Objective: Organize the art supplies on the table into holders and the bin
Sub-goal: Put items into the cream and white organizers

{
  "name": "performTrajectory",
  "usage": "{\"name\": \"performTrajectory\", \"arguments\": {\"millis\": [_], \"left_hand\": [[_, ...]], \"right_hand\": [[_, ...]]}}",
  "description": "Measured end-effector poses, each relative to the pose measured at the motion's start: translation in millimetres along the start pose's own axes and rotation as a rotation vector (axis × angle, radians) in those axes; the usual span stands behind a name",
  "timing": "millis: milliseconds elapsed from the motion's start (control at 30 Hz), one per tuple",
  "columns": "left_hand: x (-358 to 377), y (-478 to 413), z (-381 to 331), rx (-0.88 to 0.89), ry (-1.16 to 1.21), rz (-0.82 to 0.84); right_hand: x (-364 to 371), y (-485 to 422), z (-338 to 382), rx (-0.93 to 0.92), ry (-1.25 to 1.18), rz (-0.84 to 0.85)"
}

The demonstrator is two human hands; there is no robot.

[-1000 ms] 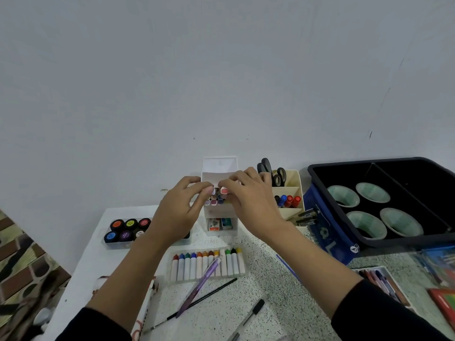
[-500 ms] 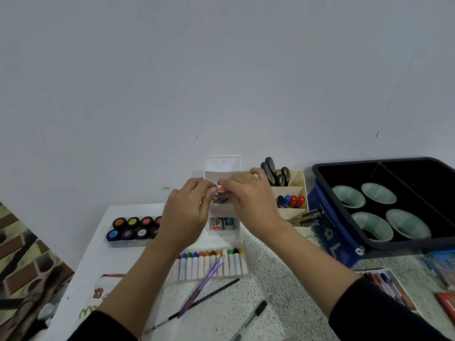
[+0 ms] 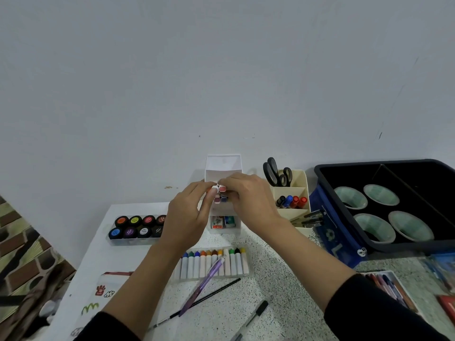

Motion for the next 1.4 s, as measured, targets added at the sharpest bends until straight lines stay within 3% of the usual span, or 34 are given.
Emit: {"name": "performTrajectory", "arguments": {"millis": [300, 500, 867, 1200, 1400], "left_hand": [[3, 6, -10, 0.091, 0.021, -0.161], [3, 7, -11, 0.081, 0.025, -0.214], [-3, 7, -14, -0.081, 0.185, -0.260], [10, 20, -6, -0.254, 0.535, -0.314], [-2, 8, -7, -0.193, 0.398, -0.266]], "right_hand": [[-4, -6, -4, 0.023, 0.030, 0.069], [-2, 1, -6, -0.042, -0.025, -0.037], [-2, -2, -7, 0.038, -0.041, -0.035], [-8, 5, -7, -0.080, -0.042, 0.009], [0, 0, -5, -0.111, 0.080, 0.017]]}}
Point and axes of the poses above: each hand's wrist, its own y-axis away from the middle knuckle, its own x-axis out of the palm, z = x × y, the point moved 3 cm from there along -y, towards the middle knuckle, and after that the axes turned 8 degrees about x, right-handed, at the moved point
